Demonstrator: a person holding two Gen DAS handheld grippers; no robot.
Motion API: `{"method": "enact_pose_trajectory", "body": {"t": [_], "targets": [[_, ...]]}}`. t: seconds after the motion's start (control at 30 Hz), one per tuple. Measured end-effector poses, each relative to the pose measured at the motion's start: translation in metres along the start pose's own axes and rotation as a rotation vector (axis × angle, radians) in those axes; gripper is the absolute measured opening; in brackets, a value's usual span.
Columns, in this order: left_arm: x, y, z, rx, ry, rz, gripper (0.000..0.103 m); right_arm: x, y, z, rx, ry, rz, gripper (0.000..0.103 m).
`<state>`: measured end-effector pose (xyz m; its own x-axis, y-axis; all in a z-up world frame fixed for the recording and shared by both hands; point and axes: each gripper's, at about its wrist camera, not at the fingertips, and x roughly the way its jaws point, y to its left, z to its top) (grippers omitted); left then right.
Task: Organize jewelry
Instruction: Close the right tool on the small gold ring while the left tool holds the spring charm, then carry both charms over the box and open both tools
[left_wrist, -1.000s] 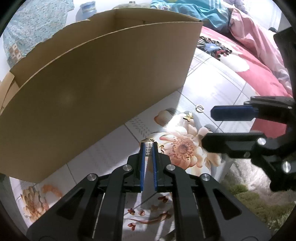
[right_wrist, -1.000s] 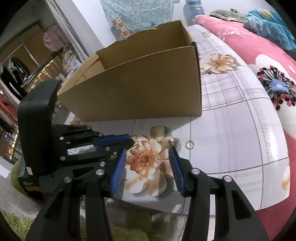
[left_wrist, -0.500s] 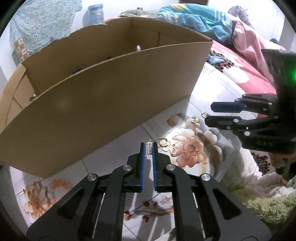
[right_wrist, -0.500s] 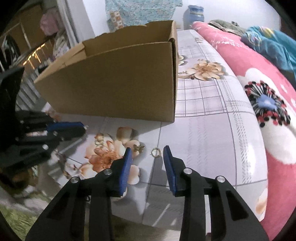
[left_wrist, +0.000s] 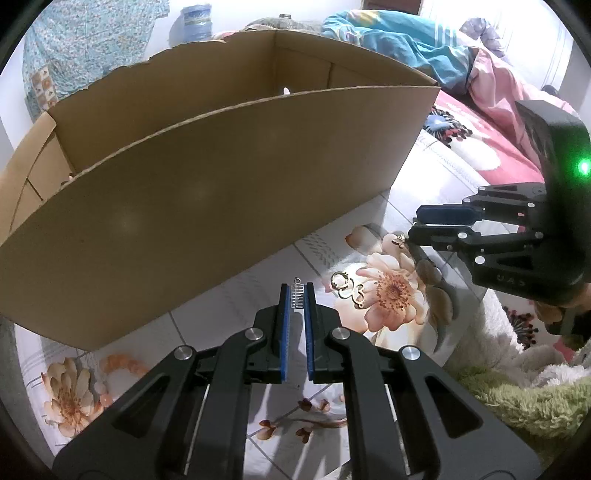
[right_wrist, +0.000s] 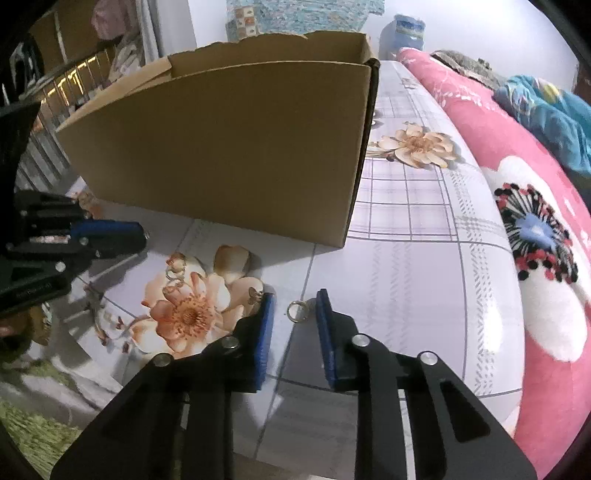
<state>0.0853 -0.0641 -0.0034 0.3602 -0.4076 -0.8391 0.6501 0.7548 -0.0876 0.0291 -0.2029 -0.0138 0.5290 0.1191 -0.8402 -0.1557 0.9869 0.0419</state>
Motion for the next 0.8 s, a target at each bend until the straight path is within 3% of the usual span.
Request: {"method": "enact_pose_trajectory", "body": {"t": [0.1, 0.47, 0.63, 0.8], "targets": [[0.000, 0.001, 0.000, 0.000, -0.003, -0.003, 0.006, -0.001, 0.000, 0.001, -0.003, 0.005, 0.005, 0.011], [-0.013, -0.001, -0.001, 0.007, -0.033, -0.010, 0.006, -0.006, -0.004, -0.003, 0.041, -0.015, 0.009, 0.011], [-0.039, -0.003, 0.007, 0.012, -0.100, -0.023, 0.006, -0.037, -0.007, 0.003, 0.066, -0.085, 0.009, 0.011], [-0.078, -0.002, 0.030, 0.023, -0.212, -0.016, 0.006, -0.083, -0.006, 0.028, 0.071, -0.231, 0.049, 0.011]]}}
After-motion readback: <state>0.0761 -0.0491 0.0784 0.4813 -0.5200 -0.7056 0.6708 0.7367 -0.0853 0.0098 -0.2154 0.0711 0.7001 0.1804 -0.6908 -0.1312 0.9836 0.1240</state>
